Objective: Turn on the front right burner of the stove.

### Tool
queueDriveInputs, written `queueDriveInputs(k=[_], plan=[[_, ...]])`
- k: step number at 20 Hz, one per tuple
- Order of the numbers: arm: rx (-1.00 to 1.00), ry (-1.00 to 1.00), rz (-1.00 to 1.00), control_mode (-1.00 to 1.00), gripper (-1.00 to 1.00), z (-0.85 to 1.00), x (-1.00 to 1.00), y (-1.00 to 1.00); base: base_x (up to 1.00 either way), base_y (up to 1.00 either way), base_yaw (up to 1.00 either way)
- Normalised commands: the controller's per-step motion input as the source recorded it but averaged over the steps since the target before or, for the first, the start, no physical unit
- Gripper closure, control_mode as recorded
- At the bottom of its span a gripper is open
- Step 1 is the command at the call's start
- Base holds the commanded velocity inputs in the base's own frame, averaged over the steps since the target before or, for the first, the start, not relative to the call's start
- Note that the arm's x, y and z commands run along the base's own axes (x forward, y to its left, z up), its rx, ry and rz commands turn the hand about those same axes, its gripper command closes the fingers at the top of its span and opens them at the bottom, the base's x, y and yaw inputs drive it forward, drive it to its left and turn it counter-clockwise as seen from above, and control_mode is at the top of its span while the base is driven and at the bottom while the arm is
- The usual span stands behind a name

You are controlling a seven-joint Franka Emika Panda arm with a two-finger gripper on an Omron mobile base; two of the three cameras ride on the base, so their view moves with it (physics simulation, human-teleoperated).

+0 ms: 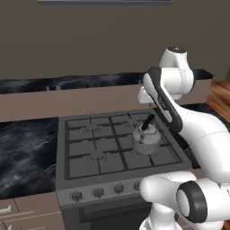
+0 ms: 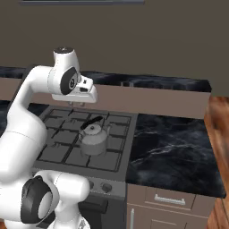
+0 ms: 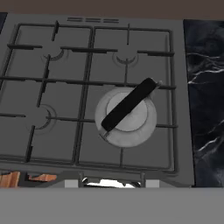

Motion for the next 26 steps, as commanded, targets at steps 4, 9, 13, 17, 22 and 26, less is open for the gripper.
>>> queueDriveInputs(k=[4,9,13,17,22,26], plan=[[0.00,0.00,0.00,1.00,-1.00,0.00,0.00,0.00,0.00,0.22,0.00],[0.00,0.00,0.00,1.00,-1.00,0.00,0.00,0.00,-0.07,0.58,0.00],[0.00,0.00,0.00,1.00,-1.00,0.00,0.00,0.00,-0.20,0.46,0.00],[0.00,0.00,0.00,1.00,-1.00,0.00,0.00,0.00,-0.30,0.25,0.00],[0.00,0.00,0.00,1.00,-1.00,0.00,0.00,0.00,-0.64,0.09,0.00],[0.00,0.00,0.00,1.00,-1.00,0.00,0.00,0.00,-0.38,0.34,-0.01]])
